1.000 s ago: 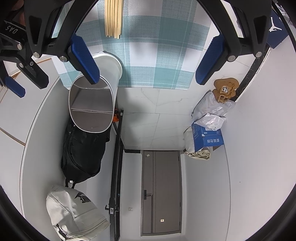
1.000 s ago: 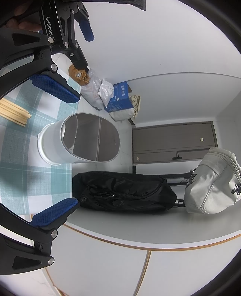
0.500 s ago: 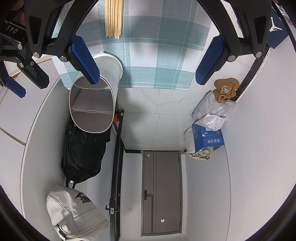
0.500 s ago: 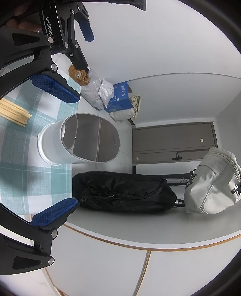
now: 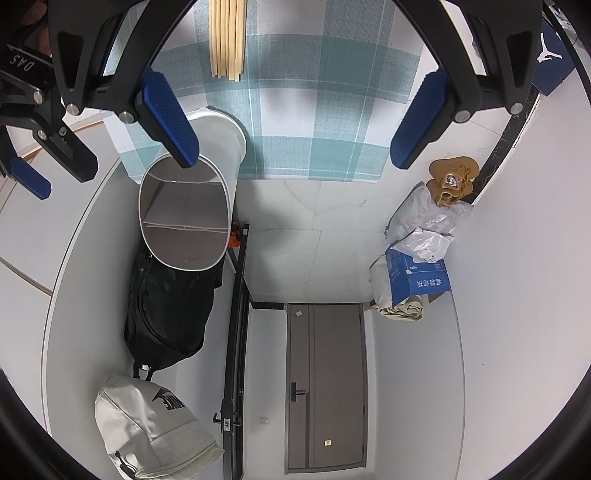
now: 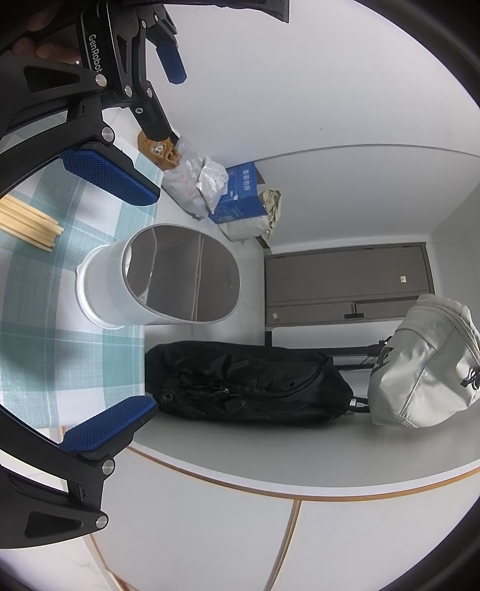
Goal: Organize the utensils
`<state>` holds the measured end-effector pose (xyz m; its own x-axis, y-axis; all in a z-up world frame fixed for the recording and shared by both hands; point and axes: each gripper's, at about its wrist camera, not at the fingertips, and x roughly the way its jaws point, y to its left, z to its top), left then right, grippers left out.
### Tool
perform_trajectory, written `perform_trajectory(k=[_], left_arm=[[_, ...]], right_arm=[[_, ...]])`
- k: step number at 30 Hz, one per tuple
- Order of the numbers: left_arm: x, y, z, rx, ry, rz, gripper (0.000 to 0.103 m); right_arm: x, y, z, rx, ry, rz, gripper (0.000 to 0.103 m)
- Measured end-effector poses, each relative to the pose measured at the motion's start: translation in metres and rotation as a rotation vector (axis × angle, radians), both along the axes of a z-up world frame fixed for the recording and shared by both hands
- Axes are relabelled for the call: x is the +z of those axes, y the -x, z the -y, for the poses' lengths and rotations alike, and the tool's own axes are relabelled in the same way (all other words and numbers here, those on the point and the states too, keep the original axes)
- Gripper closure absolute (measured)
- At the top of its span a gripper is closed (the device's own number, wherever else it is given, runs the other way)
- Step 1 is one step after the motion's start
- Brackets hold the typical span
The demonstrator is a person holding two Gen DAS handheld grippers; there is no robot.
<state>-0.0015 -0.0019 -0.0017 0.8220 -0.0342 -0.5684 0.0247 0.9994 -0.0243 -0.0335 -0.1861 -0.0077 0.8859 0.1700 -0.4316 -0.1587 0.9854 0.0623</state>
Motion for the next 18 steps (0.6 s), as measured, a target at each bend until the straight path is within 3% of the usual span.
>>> perform_trajectory(k=[13, 18], left_arm=[[-0.009, -0.006, 0.003, -0.035, -0.028, -0.049, 0.002], [-0.023, -0.014, 0.004, -0.083, -0.025, -0.146, 0.002]], right_arm=[[-0.002, -0.004, -0.002, 0.018, 0.005, -0.024, 0.000], [-0.006, -0.010, 0.003, 0.012, -0.002, -0.065, 0.000]])
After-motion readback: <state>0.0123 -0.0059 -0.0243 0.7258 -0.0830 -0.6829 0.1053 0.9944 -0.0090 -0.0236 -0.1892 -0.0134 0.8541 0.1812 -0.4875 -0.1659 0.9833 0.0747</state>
